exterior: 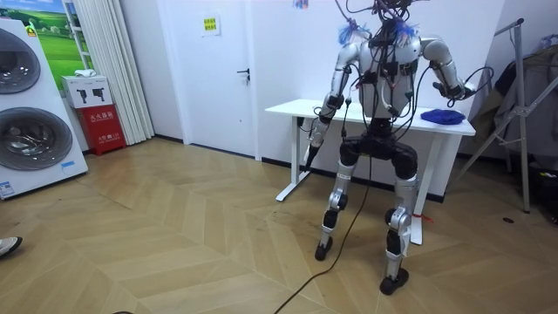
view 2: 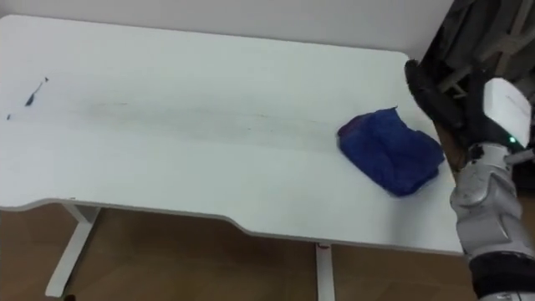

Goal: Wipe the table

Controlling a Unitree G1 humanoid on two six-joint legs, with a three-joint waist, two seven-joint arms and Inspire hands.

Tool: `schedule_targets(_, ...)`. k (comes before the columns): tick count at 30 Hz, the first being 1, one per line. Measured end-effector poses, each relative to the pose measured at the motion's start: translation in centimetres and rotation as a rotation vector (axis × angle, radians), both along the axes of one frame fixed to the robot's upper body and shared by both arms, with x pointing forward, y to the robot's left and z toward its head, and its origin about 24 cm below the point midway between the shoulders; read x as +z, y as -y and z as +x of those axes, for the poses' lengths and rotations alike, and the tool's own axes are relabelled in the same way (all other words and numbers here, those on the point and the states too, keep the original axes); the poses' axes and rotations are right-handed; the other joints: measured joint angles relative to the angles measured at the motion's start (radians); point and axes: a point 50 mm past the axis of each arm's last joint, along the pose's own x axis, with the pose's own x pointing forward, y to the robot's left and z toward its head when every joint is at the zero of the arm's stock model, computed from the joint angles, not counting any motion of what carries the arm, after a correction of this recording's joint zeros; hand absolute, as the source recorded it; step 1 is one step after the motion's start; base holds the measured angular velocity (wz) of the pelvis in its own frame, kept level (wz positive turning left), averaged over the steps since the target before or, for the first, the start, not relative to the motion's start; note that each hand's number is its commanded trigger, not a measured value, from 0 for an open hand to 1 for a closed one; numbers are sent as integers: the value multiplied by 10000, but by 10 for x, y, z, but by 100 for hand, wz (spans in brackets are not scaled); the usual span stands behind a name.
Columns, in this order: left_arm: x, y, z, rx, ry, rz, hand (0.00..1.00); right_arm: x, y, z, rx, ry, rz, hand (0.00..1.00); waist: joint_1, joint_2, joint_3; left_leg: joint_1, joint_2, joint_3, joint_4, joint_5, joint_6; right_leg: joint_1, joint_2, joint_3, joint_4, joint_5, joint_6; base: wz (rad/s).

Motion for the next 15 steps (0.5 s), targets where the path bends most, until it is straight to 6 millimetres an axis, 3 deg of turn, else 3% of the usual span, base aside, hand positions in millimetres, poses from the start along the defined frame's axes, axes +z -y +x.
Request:
schedule_targets(3, 0, 0, -4, 13, -55, 15, 0, 3, 10, -6, -741, 708, 382, 0, -165, -62, 25, 111, -1, 92, -96, 0, 0, 6, 0, 78, 0, 1, 2, -7)
schedule_targets(5, 0, -1, -4, 28, -24, 71, 0, 0, 19, -17, -1230, 940, 609, 0, -300, -140, -1, 106, -2, 108, -102, 0, 0, 5, 1, 85, -11, 4, 8, -2)
schedule_targets(8, 1, -2, -12, 208, -152, 126, 0, -11, 38, -46, -2452, 1246, 1324, 0, -299, -178, -12, 111, 1, 183, -115, -2, -1, 1, 1, 83, -12, 4, 8, 0)
schedule_targets(15, 2, -6, -28, 801, -370, 320, 0, -41, 72, -106, -5568, 1595, 2665, 0, -808, 127, 45, 234, 19, 397, -159, -20, 21, 5, 2, 213, -13, 15, 24, -5)
